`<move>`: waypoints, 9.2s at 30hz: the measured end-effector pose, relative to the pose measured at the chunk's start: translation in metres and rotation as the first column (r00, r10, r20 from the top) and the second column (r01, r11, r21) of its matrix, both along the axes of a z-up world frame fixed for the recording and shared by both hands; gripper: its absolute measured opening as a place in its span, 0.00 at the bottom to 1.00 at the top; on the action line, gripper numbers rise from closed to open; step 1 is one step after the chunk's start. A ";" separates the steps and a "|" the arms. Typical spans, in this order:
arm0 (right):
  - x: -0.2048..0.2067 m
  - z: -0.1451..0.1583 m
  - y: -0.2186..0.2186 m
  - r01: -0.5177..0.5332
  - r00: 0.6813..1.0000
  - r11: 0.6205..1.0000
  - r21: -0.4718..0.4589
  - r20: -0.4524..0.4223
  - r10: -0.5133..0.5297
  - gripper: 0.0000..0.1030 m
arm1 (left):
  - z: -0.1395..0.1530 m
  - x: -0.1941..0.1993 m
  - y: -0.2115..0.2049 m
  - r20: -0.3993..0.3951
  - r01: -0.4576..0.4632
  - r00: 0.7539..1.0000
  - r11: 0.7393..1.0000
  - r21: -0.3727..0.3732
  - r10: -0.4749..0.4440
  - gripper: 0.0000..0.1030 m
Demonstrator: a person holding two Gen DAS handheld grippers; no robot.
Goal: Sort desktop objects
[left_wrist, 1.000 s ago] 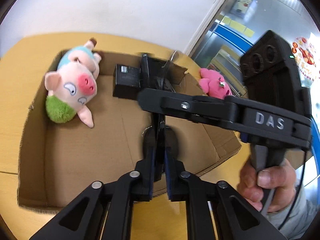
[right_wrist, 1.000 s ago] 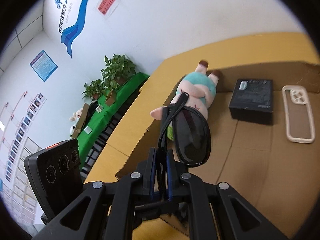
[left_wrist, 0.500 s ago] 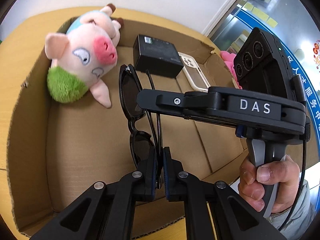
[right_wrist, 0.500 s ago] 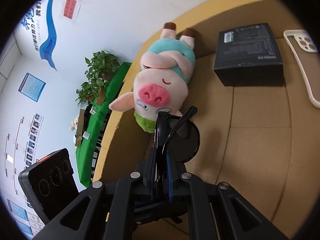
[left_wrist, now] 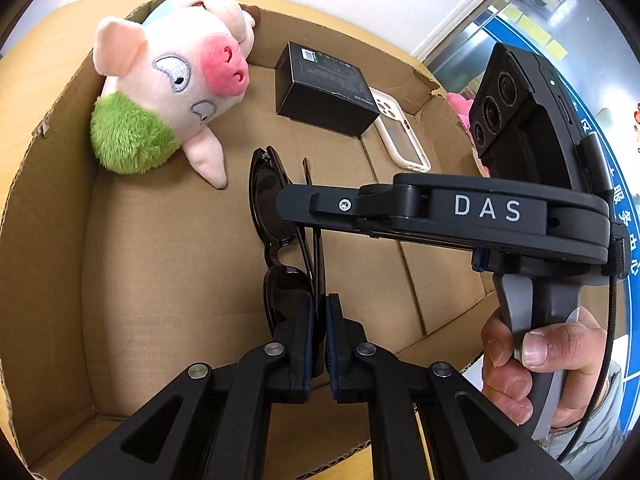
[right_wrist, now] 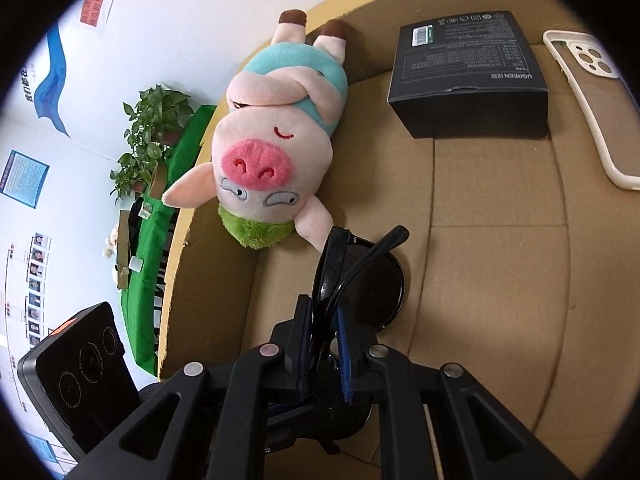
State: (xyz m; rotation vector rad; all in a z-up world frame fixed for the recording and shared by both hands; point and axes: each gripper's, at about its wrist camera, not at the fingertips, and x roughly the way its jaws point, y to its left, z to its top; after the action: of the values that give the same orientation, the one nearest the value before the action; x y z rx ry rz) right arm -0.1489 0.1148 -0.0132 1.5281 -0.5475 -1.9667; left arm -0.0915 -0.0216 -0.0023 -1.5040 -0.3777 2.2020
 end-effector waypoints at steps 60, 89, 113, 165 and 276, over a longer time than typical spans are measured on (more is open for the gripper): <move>0.211 0.040 0.150 0.197 0.874 0.950 0.241 -0.482 -0.059 0.76 | 0.054 0.117 0.087 -0.429 0.038 0.902 0.999 -0.031 -0.048 0.64; 0.212 -0.011 0.151 0.065 0.934 0.976 0.207 -0.357 0.013 0.80 | -0.025 0.101 0.122 -0.191 0.191 0.967 0.976 0.102 -0.169 0.63; 0.215 -0.004 0.130 0.132 0.881 0.937 0.323 -0.471 0.038 0.64 | -0.025 0.109 0.112 -0.240 0.113 0.963 0.993 -0.037 -0.119 0.31; 0.057 0.041 0.154 0.294 0.901 0.901 0.320 -0.408 -0.150 0.45 | 0.018 -0.031 0.144 -0.169 0.016 0.985 0.997 -0.076 -0.029 0.31; 0.147 0.025 0.101 0.498 0.630 0.824 0.271 -0.766 -0.129 0.99 | -0.004 0.077 0.042 -0.698 -0.446 0.695 0.865 -0.229 0.173 0.99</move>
State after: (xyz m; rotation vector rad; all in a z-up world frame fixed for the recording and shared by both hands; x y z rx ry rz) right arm -0.0020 0.2160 0.0118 0.7323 0.0186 -2.9185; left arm -0.0141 0.0207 -0.0065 -0.7200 0.0507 3.0475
